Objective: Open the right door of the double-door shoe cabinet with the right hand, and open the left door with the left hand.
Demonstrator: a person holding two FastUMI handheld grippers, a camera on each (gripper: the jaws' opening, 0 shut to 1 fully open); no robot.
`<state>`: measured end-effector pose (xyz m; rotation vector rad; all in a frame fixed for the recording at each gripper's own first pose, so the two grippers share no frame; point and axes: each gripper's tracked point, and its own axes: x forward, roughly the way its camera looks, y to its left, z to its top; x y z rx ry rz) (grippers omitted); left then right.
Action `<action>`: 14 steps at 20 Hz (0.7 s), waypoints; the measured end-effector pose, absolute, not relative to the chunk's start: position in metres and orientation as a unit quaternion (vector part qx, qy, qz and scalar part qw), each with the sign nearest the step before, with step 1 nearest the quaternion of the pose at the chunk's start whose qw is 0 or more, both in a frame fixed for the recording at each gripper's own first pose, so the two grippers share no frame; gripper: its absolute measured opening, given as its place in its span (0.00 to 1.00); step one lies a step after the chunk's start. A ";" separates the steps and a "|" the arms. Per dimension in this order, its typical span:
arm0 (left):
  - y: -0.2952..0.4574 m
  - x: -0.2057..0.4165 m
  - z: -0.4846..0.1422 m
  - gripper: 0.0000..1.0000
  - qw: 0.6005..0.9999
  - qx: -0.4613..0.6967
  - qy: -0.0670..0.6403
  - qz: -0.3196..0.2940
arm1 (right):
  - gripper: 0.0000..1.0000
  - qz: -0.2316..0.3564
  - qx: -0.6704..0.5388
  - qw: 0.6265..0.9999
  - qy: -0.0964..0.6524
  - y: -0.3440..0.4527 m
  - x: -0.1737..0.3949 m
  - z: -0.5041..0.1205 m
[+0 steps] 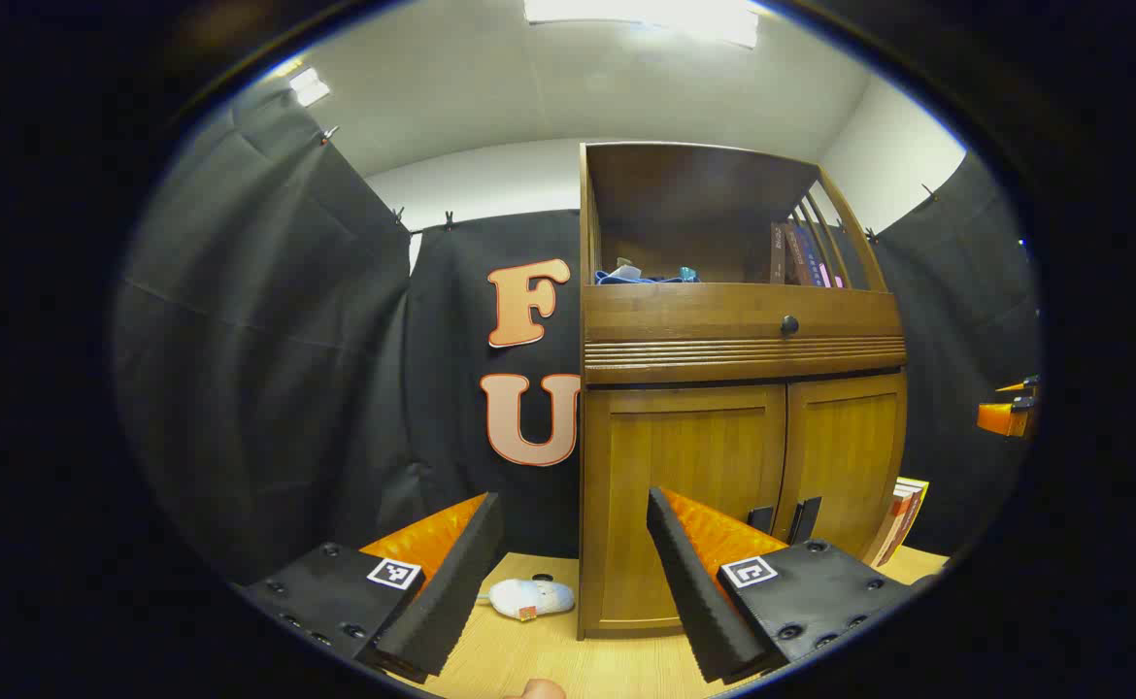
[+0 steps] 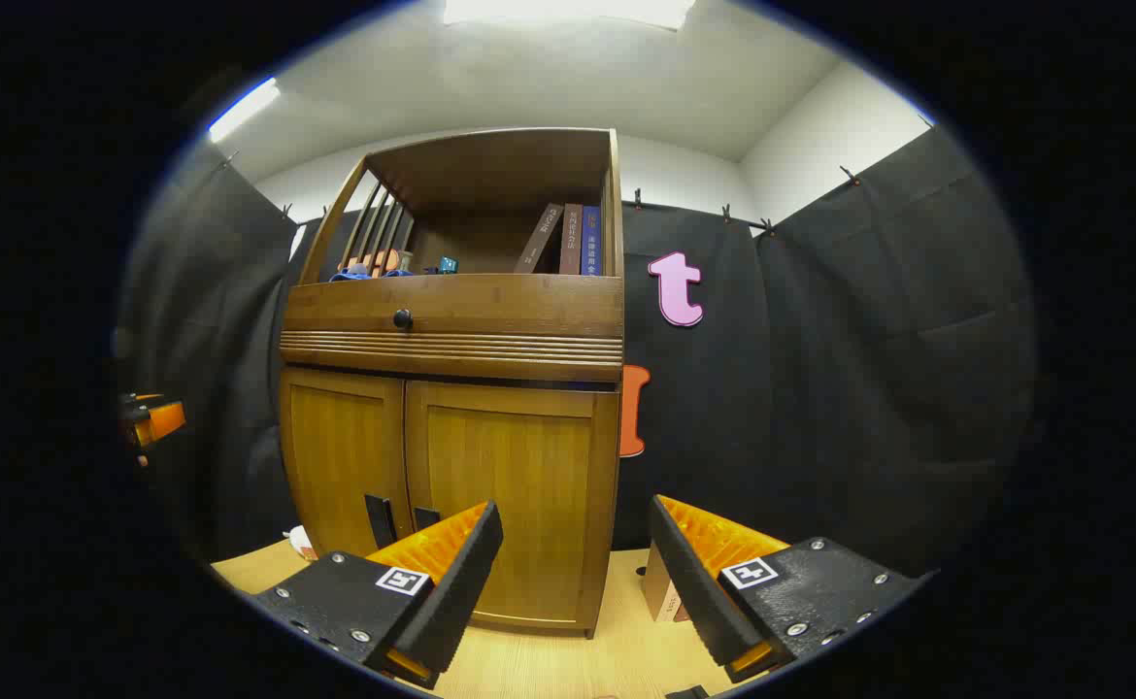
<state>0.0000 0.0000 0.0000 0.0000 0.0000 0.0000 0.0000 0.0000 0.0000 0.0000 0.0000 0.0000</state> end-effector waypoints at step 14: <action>-0.019 -0.006 -0.009 0.99 0.999 -0.012 0.011 -0.029 | 0.94 -0.002 0.008 1.000 -0.002 -0.006 -0.016 0.003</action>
